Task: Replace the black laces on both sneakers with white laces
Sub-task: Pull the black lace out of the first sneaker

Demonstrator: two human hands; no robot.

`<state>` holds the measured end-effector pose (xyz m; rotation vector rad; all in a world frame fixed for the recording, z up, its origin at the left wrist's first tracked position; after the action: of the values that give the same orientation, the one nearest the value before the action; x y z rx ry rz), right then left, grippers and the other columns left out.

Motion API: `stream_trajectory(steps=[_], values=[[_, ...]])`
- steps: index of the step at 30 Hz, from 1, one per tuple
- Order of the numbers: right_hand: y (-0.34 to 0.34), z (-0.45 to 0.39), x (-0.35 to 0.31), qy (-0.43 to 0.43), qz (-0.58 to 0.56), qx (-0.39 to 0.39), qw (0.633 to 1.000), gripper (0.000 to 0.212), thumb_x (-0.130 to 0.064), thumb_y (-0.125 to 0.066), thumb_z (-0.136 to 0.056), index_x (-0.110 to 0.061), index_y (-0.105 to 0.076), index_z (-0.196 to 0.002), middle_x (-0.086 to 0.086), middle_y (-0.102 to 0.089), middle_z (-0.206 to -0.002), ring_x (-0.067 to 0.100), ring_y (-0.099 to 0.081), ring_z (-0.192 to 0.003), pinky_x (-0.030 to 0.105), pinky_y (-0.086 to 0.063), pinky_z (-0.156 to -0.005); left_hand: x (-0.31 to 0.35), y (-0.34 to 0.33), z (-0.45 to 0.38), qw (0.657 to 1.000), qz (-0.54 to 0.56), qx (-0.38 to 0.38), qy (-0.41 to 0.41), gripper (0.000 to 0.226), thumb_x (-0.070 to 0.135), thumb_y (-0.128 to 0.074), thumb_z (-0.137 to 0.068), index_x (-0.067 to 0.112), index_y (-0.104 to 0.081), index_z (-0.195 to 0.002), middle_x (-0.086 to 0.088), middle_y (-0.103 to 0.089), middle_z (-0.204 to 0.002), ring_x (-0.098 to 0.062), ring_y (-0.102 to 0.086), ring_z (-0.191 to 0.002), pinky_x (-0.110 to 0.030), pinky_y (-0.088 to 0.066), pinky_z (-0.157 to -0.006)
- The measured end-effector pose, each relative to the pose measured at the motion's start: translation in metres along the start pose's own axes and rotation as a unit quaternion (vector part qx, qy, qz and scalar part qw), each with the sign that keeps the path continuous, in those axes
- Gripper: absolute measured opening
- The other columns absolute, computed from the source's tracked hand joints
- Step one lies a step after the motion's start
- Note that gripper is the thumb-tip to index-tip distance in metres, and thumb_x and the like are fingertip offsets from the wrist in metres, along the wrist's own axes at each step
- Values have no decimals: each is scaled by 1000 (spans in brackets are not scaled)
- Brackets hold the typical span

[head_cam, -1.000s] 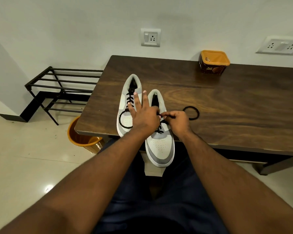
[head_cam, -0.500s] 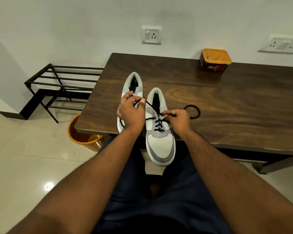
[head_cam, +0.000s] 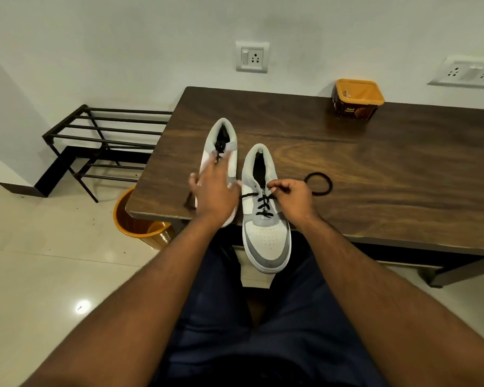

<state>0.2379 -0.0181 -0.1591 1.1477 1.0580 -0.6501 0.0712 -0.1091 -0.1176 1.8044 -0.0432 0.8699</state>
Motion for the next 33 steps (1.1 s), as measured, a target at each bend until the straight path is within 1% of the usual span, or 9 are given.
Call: stream_trajectory(steps=[2, 4, 8, 13, 19, 22, 24, 28, 33], values=[[-3, 4, -7, 26, 37, -31, 999, 17, -17, -61, -91, -21, -74, -102, -9, -71, -88, 10, -68, -82, 37, -58, -81, 15, -27, 6, 988, -36, -128, -78, 74, 42, -66, -87, 45, -25, -149, -1, -32, -157, -17, -28, -145, -57, 3, -115], [-6, 6, -12, 70, 106, -63, 990, 17, -20, -62, -90, -21, -75, -101, -8, -67, -90, 9, -64, -84, 35, -55, -81, 17, -43, 10, 979, -56, -175, -84, 70, 49, -70, -82, 47, -34, -143, 2, -39, -153, -15, -30, -144, -59, 5, -115], [-6, 6, -19, 85, 168, -78, 979, 20, -22, -66, -89, -16, -74, -106, 1, -52, -118, 7, -50, -104, 27, -44, -92, 15, -36, 12, 990, 25, -118, -73, 48, 43, -79, -74, 32, -52, -113, 16, -63, -107, -8, -59, -111, -47, 4, -118], [-4, 2, -21, 71, 206, -103, 971, 15, -26, -67, -89, -21, -76, -101, 0, -43, -138, 20, -43, -126, 41, -41, -104, 6, -34, 13, 988, 86, -105, -67, 43, 37, -84, -71, 25, -52, -97, 14, -64, -83, -8, -60, -84, -40, 2, -121], [-8, 7, -26, 66, 269, -105, 955, 16, -29, -59, -93, -28, -73, -101, -5, -26, -156, 27, -28, -137, 51, -35, -108, -1, -39, 10, 982, 150, -109, -36, 39, 26, -84, -72, 23, -52, -93, 6, -67, -88, -14, -57, -105, -25, 0, -116], [-15, 8, -29, 38, 261, -118, 957, 15, -33, -57, -93, -30, -71, -97, -8, -22, -158, 27, -23, -140, 52, -30, -108, 2, -37, 10, 981, 158, -110, -23, 37, 22, -83, -73, 21, -52, -93, 6, -65, -88, -9, -44, -108, -27, -5, -118], [-17, 8, -30, 25, 234, -104, 966, 11, -30, -60, -92, -27, -70, -88, -9, -23, -158, 25, -23, -140, 53, -28, -109, 4, -36, 10, 982, 148, -116, -20, 37, 21, -83, -74, 17, -53, -95, 4, -65, -89, -7, -36, -104, -33, -9, -120], [-10, 5, -21, 34, 126, -36, 991, 19, -22, -58, -94, -29, -61, -76, -6, -18, -160, 24, -22, -142, 55, -24, -113, 5, -33, 5, 983, 133, -126, -22, 39, 23, -86, -70, 18, -53, -90, 11, -57, -77, -8, -43, -90, -44, -23, -117], [-5, 13, -7, 47, 2, 8, 999, 21, -20, -63, -91, -39, -65, -82, -4, -17, -160, 21, -21, -145, 53, -31, -112, 1, -38, 3, 983, 134, -121, -19, 40, 25, -87, -68, 24, -52, -86, -2, -67, -90, -24, -44, -124, -25, -16, -112]])
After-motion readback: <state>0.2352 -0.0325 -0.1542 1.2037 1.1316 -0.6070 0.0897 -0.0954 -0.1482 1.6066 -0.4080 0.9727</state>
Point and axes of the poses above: each hand's wrist, its own z-axis away from the middle knuckle, its own y-axis out of the back of the hand, x = y × z, the point moved 6 cm from there along -z, towards the middle knuckle
